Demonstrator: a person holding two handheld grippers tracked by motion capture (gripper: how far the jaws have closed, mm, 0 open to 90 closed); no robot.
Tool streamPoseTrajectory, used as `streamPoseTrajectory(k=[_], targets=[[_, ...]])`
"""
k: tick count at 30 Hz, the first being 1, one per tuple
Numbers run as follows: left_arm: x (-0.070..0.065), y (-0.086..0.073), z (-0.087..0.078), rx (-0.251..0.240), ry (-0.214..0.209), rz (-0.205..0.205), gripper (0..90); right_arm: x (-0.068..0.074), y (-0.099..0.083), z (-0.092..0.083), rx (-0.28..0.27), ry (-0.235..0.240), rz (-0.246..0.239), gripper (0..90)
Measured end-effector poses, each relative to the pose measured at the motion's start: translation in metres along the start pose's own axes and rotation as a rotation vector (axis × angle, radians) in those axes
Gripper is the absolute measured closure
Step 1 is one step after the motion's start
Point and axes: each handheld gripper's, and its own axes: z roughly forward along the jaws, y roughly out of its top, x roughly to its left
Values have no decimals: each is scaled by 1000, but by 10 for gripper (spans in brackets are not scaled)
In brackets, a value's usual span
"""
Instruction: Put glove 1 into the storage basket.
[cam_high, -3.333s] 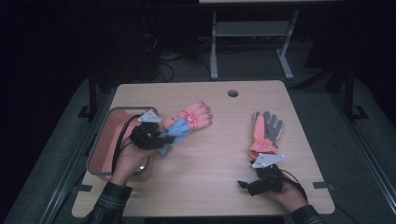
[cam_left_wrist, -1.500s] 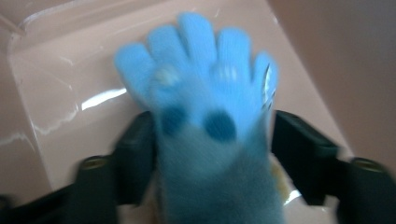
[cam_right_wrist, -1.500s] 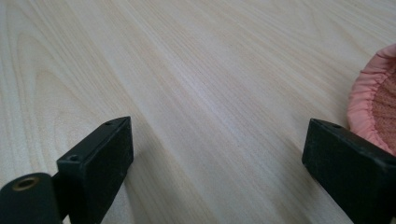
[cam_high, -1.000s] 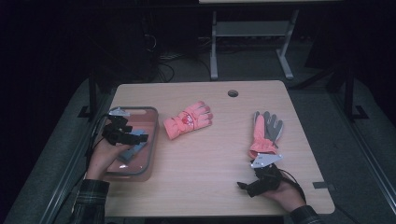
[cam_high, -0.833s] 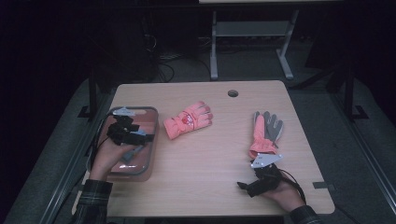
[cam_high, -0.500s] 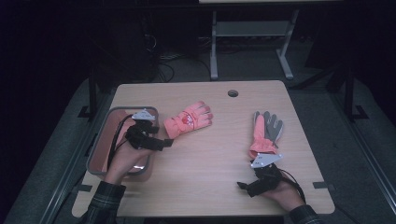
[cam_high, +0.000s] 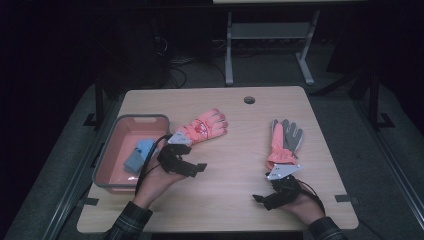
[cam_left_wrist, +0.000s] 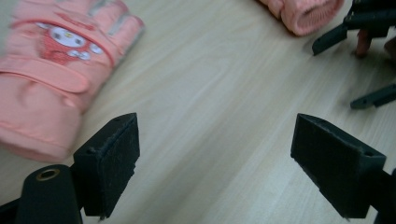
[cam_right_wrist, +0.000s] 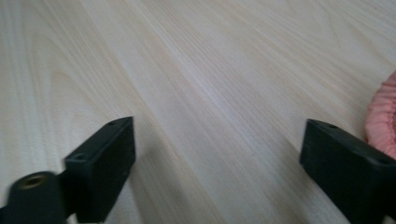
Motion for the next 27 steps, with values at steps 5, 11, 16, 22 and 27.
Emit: streamPoseTrajectory(k=[5,11,16,22,27], targets=[[-8,-20,24,43,1,39,152,0,9,-8,-10,32,1,333],[-13,-36,40,63,-1,66,138,-3,17,-17,-15,69,1,609],[-18,-47,48,82,-18,80,135,-9,28,-29,-33,54,7,834],[-18,-59,50,45,11,107,128,-34,44,-45,-65,0,15,900],[-15,-68,49,-9,27,124,127,-53,48,-51,-81,-31,41,900]])
